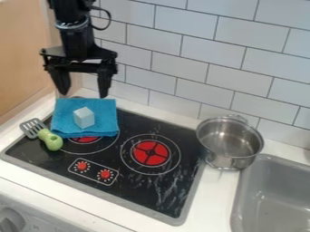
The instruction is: Take the white object from the blue cloth and put it on the right side burner
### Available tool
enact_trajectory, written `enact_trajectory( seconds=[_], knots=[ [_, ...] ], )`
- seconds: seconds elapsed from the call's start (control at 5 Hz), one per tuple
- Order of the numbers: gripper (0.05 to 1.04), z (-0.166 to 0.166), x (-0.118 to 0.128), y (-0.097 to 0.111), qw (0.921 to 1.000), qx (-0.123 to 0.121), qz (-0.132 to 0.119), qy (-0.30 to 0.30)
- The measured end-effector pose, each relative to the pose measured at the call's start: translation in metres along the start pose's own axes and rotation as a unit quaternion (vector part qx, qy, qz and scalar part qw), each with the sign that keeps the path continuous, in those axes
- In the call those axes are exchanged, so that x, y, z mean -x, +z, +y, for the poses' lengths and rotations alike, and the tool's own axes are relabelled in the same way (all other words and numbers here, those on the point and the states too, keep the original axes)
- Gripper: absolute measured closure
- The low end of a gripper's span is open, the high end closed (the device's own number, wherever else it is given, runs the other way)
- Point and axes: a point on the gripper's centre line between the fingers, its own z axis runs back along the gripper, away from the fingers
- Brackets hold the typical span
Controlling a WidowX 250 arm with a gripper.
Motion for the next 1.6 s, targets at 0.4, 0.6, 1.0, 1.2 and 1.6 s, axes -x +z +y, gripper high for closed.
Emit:
enact_trajectory(
  seconds=[0.4,0.6,1.0,1.2,1.6],
  knots=[
    [0.085,0.015,0.003,-0.02,0.9993,-0.012,0.029,0.022],
    [0.085,0.017,0.004,-0.033,0.9987,-0.015,0.041,0.028],
    [0.085,0.02,-0.006,-0.049,0.9976,-0.024,0.052,0.039],
    [0.085,0.021,-0.014,-0.051,0.9973,-0.03,0.052,0.042],
    [0.143,0.017,-0.02,-0.048,0.9978,-0.028,0.045,0.041]
  ],
)
